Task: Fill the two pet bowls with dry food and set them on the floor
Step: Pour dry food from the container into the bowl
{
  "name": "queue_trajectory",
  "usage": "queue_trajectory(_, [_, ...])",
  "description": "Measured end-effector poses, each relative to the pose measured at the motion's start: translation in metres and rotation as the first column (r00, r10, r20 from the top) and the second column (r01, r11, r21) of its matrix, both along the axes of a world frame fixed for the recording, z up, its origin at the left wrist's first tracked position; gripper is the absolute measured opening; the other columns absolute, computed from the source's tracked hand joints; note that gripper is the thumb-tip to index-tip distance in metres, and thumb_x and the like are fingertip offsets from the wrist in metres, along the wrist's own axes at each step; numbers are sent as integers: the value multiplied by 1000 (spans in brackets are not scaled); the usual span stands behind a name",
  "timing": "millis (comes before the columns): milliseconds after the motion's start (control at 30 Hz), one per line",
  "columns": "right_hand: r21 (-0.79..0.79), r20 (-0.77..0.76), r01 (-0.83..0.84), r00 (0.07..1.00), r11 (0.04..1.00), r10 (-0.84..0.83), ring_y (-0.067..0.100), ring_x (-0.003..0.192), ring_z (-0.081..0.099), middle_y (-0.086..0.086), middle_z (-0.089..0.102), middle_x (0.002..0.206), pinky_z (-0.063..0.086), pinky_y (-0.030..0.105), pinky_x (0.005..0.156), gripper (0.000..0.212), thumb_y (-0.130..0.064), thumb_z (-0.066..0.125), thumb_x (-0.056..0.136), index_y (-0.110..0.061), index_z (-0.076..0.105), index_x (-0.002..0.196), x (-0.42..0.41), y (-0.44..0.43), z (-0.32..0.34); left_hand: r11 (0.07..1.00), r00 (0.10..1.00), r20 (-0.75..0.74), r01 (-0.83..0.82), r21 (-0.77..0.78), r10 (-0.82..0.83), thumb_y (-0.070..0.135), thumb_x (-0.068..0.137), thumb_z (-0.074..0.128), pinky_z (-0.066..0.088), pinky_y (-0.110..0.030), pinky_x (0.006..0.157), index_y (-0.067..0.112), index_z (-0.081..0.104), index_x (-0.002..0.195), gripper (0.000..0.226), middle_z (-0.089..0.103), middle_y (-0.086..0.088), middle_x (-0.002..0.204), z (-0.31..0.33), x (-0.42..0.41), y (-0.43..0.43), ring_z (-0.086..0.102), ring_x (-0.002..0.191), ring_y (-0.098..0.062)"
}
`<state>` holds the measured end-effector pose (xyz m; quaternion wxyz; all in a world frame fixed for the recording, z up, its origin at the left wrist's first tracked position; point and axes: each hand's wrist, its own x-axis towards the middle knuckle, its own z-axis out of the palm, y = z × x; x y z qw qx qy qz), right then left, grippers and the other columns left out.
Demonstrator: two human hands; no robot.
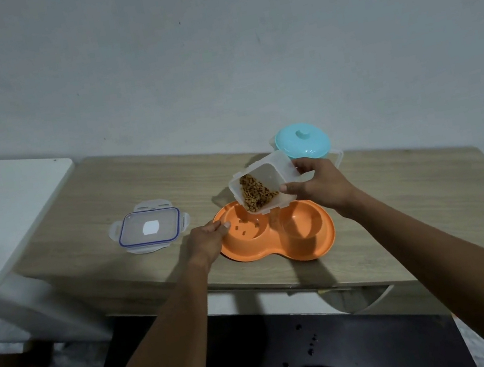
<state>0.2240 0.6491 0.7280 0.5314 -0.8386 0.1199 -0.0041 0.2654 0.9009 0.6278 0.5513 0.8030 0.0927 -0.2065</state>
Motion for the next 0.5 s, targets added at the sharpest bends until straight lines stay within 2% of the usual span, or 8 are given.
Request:
queue_trajectory(100, [14,-4,6,1000,1000,-6,28,99,72,8,64,125,64,43,82,58,-21,86,81,-10,63,133,1,0,-1,1000,1000,2,5,16,-5,42,88,67,39,-43,112,20,63,132,49,59,1,140,1,0,1,55,128,-21])
queue_trajectory(167, [-12,-9,3,1000,1000,-3,27,97,72,8,62,128,64,45,85,63,-22,86,80,-9,61,137,1,1,0,1000,1000,6,-1,16,1,41,88,67,40,-39,111,19,63,132,49,59,0,140,1,1,1,55,127,-21])
queue_trajectory(300, [6,-2,2,1000,1000,-2,31,97,72,8,65,123,64,42,83,52,-20,87,79,-12,65,126,1,1,-2,1000,1000,17,5,6,-5,38,91,66,41,-37,110,16,63,132,47,59,-2,140,1,-1,-1,55,127,-21])
queue_trajectory(500, [26,-18,6,1000,1000,-6,31,99,73,9,63,128,63,48,86,65,-22,88,79,-9,61,137,0,-1,-2,1000,1000,29,-2,7,2,35,92,64,40,-32,106,14,60,134,47,57,-4,142,3,-2,-2,53,129,-22])
